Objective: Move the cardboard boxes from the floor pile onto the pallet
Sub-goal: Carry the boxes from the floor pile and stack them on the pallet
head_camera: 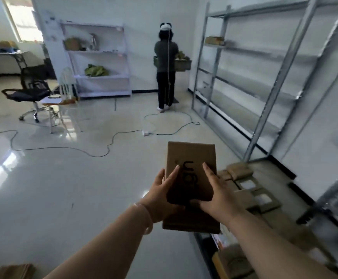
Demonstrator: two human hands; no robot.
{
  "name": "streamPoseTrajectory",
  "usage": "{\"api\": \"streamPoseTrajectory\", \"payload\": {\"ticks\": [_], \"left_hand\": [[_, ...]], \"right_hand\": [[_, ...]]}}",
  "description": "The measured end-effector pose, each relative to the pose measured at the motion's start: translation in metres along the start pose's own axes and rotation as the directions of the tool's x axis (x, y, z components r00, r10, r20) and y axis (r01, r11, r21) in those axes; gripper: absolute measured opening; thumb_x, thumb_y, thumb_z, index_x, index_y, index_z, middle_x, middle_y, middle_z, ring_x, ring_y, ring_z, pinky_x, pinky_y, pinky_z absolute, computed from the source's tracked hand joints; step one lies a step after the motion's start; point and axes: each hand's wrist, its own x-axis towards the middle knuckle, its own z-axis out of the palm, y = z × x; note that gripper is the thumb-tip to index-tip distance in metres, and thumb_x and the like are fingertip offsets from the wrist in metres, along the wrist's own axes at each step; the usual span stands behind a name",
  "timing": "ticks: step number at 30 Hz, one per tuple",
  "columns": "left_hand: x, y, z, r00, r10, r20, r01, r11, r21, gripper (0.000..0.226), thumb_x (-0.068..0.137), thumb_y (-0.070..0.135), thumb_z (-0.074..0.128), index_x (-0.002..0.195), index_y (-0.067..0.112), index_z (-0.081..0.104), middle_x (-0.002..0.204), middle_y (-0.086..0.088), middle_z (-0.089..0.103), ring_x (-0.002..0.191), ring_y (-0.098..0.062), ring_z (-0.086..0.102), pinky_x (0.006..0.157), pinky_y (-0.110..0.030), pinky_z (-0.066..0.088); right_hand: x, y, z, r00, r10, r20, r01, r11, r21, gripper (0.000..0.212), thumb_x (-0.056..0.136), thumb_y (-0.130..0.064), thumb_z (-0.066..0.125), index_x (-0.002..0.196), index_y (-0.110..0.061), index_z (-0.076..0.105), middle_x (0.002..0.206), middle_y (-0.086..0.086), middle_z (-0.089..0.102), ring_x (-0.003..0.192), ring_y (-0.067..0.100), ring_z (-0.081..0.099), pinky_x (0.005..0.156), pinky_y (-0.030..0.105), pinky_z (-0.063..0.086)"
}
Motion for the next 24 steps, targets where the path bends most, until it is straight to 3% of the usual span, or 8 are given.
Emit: {"api": "streamPoseTrajectory", "payload": {"ticks": [4, 7, 12, 16, 21, 24], "left_hand": [[0.015, 0.084, 0.091, 0.982, 0.120, 0.145, -0.117, 0.993, -0.031, 0.111, 0.074, 0.019, 0.083, 0.134, 0.061, -0.001, 0.163, 0.001, -0.005, 0.149, -0.024, 0.012, 0.116, -0.037, 0.032], [0.019, 0.147, 0.166, 0.948, 0.184, 0.258, -0.181, 0.983, -0.036, 0.111, 0.075, 0.025, 0.082, 0.136, 0.061, -0.003, 0.162, 0.002, -0.004, 0.149, -0.025, 0.011, 0.116, -0.041, 0.031], [0.019, 0.231, 0.277, 0.864, 0.244, 0.440, -0.243, 0.968, -0.060, 0.113, 0.075, 0.026, 0.083, 0.138, 0.059, -0.005, 0.162, 0.002, -0.005, 0.149, -0.026, 0.009, 0.116, -0.042, 0.032], [0.010, 0.279, 0.347, 0.806, 0.274, 0.525, -0.278, 0.958, -0.073, 0.112, 0.074, 0.028, 0.082, 0.135, 0.066, -0.004, 0.162, 0.006, -0.004, 0.148, -0.026, 0.011, 0.113, -0.033, 0.030], [0.001, 0.311, 0.411, 0.726, 0.273, 0.631, -0.322, 0.946, -0.039, 0.110, 0.076, 0.030, 0.081, 0.130, 0.072, -0.005, 0.162, 0.002, -0.002, 0.148, -0.030, 0.014, 0.115, -0.047, 0.032], [0.000, 0.321, 0.446, 0.673, 0.258, 0.693, -0.366, 0.931, 0.008, 0.106, 0.080, 0.032, 0.077, 0.119, 0.080, -0.009, 0.161, 0.006, -0.007, 0.148, -0.029, 0.012, 0.116, -0.044, 0.031]], "right_hand": [[-0.080, 0.087, -0.069, 0.987, 0.133, -0.094, -0.130, 0.991, 0.036, 0.117, 0.072, -0.053, 0.081, 0.140, -0.061, -0.013, 0.157, 0.005, 0.020, 0.142, 0.025, 0.028, 0.114, 0.043, 0.033], [-0.145, 0.153, -0.117, 0.964, 0.215, -0.157, -0.224, 0.974, -0.037, 0.114, 0.071, -0.065, 0.074, 0.138, -0.062, -0.019, 0.164, 0.001, 0.007, 0.147, 0.023, 0.019, 0.117, 0.041, 0.028], [-0.242, 0.239, -0.174, 0.914, 0.337, -0.228, -0.336, 0.941, 0.042, 0.108, 0.076, -0.062, 0.073, 0.130, -0.070, -0.021, 0.164, -0.002, -0.009, 0.152, 0.020, 0.005, 0.120, 0.042, 0.024], [-0.300, 0.290, -0.205, 0.857, 0.443, -0.266, -0.432, 0.896, 0.101, 0.110, 0.075, -0.060, 0.075, 0.132, -0.072, -0.017, 0.165, -0.002, -0.005, 0.151, 0.021, 0.008, 0.120, 0.045, 0.024], [-0.358, 0.337, -0.210, 0.791, 0.530, -0.306, -0.481, 0.847, 0.225, 0.110, 0.077, -0.051, 0.079, 0.144, -0.059, -0.008, 0.165, -0.008, -0.002, 0.148, 0.017, 0.017, 0.117, 0.032, 0.024], [-0.380, 0.361, -0.204, 0.724, 0.612, -0.319, -0.530, 0.789, 0.310, 0.109, 0.076, -0.051, 0.079, 0.144, -0.061, -0.005, 0.164, -0.011, 0.002, 0.148, 0.017, 0.018, 0.119, 0.039, 0.026]]}}
